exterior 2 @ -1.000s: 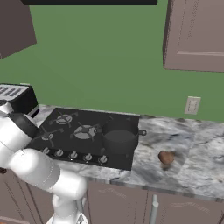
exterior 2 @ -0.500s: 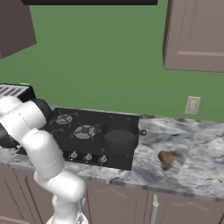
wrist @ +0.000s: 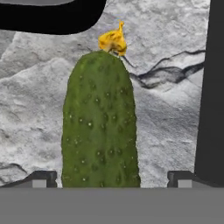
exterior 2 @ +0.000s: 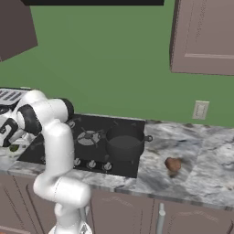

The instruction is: Put the potato and cucumber in the pot. Retrieve the spatula and lightly stir the vegetables in the pot.

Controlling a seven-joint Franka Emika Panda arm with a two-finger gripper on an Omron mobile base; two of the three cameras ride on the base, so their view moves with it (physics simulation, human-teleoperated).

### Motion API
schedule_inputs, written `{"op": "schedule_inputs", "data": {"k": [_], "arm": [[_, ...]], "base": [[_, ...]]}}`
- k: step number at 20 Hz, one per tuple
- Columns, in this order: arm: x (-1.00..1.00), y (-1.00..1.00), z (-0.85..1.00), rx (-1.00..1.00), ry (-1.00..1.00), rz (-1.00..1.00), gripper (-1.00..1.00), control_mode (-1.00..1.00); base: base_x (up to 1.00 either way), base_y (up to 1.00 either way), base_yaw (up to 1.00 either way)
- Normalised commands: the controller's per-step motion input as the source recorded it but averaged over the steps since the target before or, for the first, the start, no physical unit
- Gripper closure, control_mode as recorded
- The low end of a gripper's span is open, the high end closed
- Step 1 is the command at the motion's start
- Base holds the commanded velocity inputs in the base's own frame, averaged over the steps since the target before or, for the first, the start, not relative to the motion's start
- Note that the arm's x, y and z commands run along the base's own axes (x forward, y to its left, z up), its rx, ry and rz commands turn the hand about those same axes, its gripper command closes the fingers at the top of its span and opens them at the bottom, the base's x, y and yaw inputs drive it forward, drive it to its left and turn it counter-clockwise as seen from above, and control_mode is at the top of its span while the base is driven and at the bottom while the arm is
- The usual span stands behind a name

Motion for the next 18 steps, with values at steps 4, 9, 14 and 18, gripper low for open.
{"op": "schedule_inputs", "data": {"k": [4, 9, 14, 18], "arm": [[0.02, 0.04, -0.07, -0.09, 0.00, 0.00, 1.00, -1.00], [-0.29, -0.45, -0.06, -0.05, 0.01, 0.00, 1.00, -1.00], [-0.54, -0.75, 0.04, 0.07, -0.07, 0.00, 1.00, -1.00], [-0.61, -0.82, 0.37, 0.20, -0.19, 0.00, 1.00, -1.00]], "base": [[0.00, 0.00, 0.00], [0.00, 0.00, 0.00], [0.00, 0.00, 0.00], [0.00, 0.00, 0.00]]}}
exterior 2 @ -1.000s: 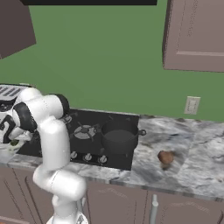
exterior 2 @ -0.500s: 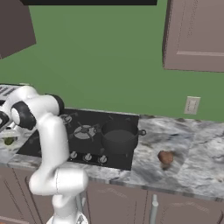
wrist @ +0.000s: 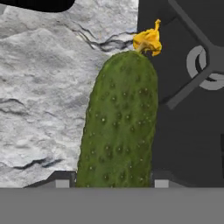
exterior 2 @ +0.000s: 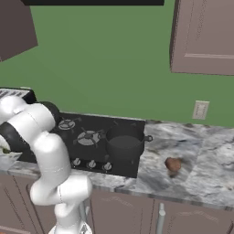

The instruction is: Put the potato and cucumber in the pot. Retrieve the spatula and lightly stir the vegetables in the pot.

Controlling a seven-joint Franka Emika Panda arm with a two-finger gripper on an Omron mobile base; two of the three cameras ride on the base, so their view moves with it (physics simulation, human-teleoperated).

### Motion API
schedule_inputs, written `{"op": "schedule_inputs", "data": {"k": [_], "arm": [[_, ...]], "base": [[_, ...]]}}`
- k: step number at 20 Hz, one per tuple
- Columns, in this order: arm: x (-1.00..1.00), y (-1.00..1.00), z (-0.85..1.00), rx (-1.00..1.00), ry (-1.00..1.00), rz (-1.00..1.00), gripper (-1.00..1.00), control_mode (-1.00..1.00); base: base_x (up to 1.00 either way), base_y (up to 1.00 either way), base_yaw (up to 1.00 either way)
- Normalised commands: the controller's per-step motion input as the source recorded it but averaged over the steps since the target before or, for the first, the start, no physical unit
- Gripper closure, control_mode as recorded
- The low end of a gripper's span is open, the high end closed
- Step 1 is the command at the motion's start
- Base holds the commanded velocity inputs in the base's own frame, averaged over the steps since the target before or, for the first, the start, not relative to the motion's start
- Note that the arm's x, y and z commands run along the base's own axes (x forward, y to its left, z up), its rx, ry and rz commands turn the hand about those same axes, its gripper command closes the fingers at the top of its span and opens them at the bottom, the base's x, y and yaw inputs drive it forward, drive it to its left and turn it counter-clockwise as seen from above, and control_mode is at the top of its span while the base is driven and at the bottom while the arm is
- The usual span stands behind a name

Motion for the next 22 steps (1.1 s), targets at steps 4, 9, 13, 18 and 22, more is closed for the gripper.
{"op": "schedule_inputs", "data": {"k": [4, 9, 13, 18, 22], "arm": [[-0.57, -0.74, 0.58, 0.20, -0.15, 0.00, 1.00, -1.00], [-0.36, -0.53, 0.80, 0.19, -0.01, 0.00, 1.00, -1.00], [-0.33, -0.53, 0.79, 0.19, -0.06, 0.00, 1.00, -1.00], [-0.28, -0.54, 0.77, 0.11, -0.06, 0.00, 1.00, -1.00], [-0.15, -0.43, 0.86, 0.05, 0.00, 0.00, 1.00, -1.00]], "base": [[0.00, 0.00, 0.00], [0.00, 0.00, 0.00], [0.00, 0.00, 0.00], [0.00, 0.00, 0.00], [0.00, 0.00, 0.00]]}}
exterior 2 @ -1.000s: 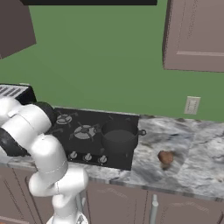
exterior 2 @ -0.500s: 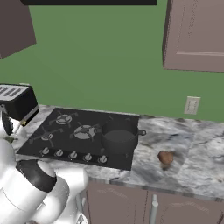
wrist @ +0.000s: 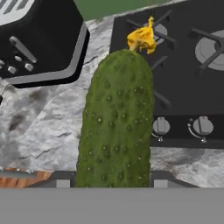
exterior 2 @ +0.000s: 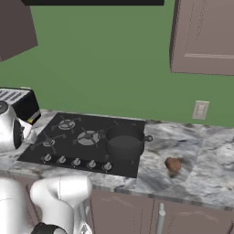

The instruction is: Put the potato and cucumber in the pot. Retrieve the spatula and lightly stir the vegetables in the pot.

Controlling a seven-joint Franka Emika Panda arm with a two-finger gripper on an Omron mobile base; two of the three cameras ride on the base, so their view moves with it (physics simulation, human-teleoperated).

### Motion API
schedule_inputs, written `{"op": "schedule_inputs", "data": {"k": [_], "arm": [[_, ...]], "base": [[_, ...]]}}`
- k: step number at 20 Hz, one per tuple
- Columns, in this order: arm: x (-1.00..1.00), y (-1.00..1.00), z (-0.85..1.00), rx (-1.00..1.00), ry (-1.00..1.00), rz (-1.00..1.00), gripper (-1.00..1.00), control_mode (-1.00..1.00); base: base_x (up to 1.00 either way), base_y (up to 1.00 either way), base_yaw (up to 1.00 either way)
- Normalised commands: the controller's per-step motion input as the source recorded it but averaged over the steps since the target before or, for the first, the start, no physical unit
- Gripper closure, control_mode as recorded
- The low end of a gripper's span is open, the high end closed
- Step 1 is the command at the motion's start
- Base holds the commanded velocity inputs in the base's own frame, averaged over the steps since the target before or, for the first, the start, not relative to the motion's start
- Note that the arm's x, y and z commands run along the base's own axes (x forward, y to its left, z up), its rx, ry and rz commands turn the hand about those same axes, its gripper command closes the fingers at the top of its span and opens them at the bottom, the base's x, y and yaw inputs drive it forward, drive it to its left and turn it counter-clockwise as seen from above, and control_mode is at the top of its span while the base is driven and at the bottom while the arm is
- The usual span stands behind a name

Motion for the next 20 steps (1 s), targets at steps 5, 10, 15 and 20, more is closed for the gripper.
{"op": "schedule_inputs", "data": {"k": [5, 10, 15, 20], "arm": [[-0.10, -0.52, 0.80, 0.00, 0.00, 0.00, 1.00, -1.00], [-0.05, -0.65, 0.59, 0.00, 0.00, 0.00, 1.00, -1.00], [-0.03, -0.79, 0.28, -0.02, 0.04, -0.05, 1.00, -1.00], [0.00, -0.82, 0.09, -0.04, 0.07, -0.15, 1.00, -1.00]], "base": [[0.00, 0.00, 0.00], [0.00, 0.00, 0.00], [0.00, 0.00, 0.00], [0.00, 0.00, 0.00]]}}
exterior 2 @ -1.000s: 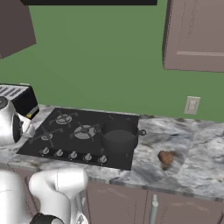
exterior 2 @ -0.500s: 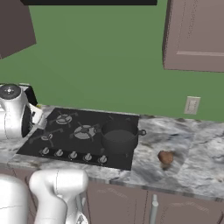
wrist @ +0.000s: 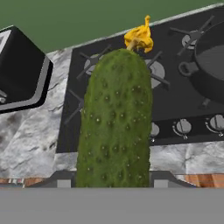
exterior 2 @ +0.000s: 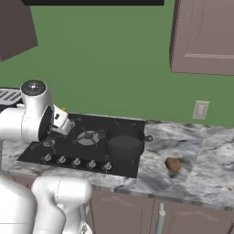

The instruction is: Put the potato and cucumber in the pot. Retrieve the spatula and lightly stir the vegetables in the pot.

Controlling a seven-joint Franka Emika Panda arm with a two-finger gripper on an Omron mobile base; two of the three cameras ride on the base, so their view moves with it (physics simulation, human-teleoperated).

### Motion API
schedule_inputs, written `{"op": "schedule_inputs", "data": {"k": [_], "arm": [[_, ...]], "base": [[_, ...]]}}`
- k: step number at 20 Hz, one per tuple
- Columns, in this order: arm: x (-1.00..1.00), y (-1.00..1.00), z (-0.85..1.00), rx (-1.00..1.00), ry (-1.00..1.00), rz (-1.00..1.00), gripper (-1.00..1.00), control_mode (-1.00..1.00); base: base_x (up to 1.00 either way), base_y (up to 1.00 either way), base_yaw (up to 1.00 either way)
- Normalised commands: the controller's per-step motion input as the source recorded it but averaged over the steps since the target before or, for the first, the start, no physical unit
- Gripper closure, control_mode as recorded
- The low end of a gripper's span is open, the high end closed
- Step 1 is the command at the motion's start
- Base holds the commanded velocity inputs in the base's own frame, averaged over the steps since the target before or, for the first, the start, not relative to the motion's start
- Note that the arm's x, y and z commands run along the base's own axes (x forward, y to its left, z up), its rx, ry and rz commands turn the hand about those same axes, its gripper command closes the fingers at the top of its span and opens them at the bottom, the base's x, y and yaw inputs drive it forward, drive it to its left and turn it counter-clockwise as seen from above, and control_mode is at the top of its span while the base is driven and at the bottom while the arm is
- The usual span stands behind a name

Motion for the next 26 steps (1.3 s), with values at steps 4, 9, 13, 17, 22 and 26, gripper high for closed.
{"op": "schedule_inputs", "data": {"k": [4, 9, 13, 17, 22, 26], "arm": [[0.02, -0.89, 0.00, -0.10, 0.01, -0.11, 1.00, -1.00], [0.13, -0.83, -0.02, -0.18, 0.00, -0.08, 1.00, -1.00], [0.19, -0.78, -0.11, -0.18, -0.04, -0.10, 1.00, -1.00], [0.37, -0.64, -0.21, -0.19, -0.09, -0.09, 1.00, -1.00], [0.63, -0.54, -0.22, -0.02, 0.01, -0.01, 1.00, -1.00], [0.78, -0.42, -0.18, 0.02, 0.11, 0.00, 1.00, -1.00]], "base": [[0.00, 0.00, 0.00], [0.00, 0.00, 0.00], [0.00, 0.00, 0.00], [0.00, 0.00, 0.00], [0.00, 0.00, 0.00], [0.00, 0.00, 0.00]]}}
